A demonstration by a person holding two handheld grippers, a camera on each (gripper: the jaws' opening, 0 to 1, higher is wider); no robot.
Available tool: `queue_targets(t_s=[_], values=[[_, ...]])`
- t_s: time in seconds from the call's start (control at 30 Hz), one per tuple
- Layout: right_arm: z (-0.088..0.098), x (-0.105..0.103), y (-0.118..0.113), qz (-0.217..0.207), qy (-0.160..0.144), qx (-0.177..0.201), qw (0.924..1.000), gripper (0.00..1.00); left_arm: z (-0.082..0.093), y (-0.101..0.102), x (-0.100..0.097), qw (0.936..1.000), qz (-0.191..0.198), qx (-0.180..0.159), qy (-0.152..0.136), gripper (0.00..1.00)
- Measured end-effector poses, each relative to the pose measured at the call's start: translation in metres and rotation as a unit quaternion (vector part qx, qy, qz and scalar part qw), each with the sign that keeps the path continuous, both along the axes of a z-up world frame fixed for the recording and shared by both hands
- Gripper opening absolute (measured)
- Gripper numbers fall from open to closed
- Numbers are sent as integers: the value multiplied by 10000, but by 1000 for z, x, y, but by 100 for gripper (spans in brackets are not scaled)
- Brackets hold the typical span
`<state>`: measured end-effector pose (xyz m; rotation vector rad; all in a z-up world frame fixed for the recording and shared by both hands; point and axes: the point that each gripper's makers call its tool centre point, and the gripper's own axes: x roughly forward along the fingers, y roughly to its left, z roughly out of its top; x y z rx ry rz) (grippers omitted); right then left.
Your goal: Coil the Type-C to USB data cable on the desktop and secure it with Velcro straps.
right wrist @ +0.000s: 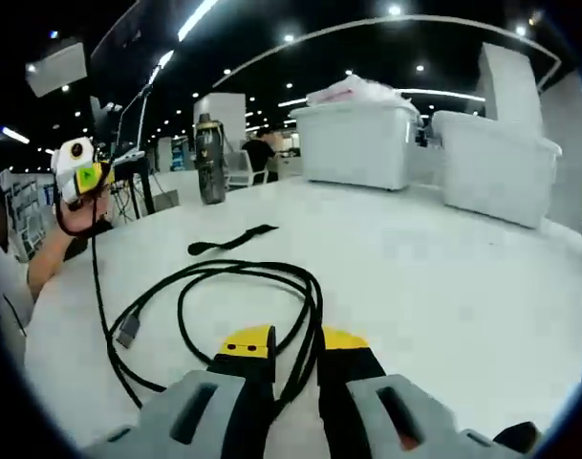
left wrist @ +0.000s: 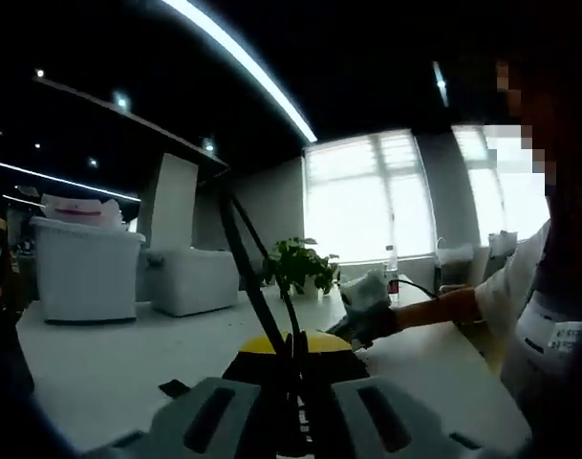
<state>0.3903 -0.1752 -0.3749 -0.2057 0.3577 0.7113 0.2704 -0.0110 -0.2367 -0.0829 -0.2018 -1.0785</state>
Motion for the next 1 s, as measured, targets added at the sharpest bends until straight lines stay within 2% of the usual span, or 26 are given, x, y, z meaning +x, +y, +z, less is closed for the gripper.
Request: queue_targets(t_s=[0.07, 0.23, 0.3, 0.33, 0.37, 0.4, 0.47, 0.6, 0.63, 0.7, 0.77, 0.8, 0.83, 0.9, 0.97, 1.0], values=[[-2, 2, 0, -86, 2, -126, 9999, 8, 6, 1, -4, 9999, -61, -87, -78, 5], [-1, 2, 2, 9, -144, -403, 9991, 7, 10, 4, -6, 9997, -91, -180, -96, 5], [0, 1, 3, 185, -353, -656, 9970, 1, 10, 3, -6, 9997, -95, -214, -70, 5], [2, 1, 3, 296, -639, -1043, 9920, 0, 11, 3, -6, 9997, -100, -228, -68, 5], [5, 1, 5, 407, -834, -1197, 9885, 0, 10, 2, -6, 9997, -98, -215, -67, 5], [7, -1, 7, 372, -847, -1142, 9891, 0, 8, 1, -6, 9998, -77, -166, -72, 5], [21, 1, 9, 253, -988, -740, 9920, 0, 6, -1, -7, 9999, -82, -102, -75, 5], [50, 7, 3, 43, -1495, -474, 9876, 0, 4, -3, -6, 9999, -80, -79, -72, 5], [52, 6, 4, 55, -1408, -369, 9893, 0, 4, -3, -7, 9999, -80, -79, -72, 5], [46, -3, 15, 410, -1078, -138, 9932, 1, 5, -4, -8, 9999, -108, -84, -87, 5], [29, -2, 14, 351, -589, -194, 9975, 1, 8, -5, -11, 9997, -152, -130, -119, 5], [21, 0, 11, 274, -444, -241, 9983, 3, 10, -5, -12, 9996, -176, -156, -145, 5], [16, 3, 12, 262, -419, -240, 9985, 7, 14, -5, -16, 9994, -217, -197, -181, 5], [8, 3, 14, 341, -293, -123, 9989, 8, 24, -6, -23, 9981, -395, -445, -187, 5], [7, 2, 18, 371, -153, 132, 9991, 9, 29, -5, -26, 9978, -405, -452, -284, 5], [5, 4, 18, 358, -175, 54, 9992, 9, 31, -6, -28, 9976, -415, -460, -316, 5]])
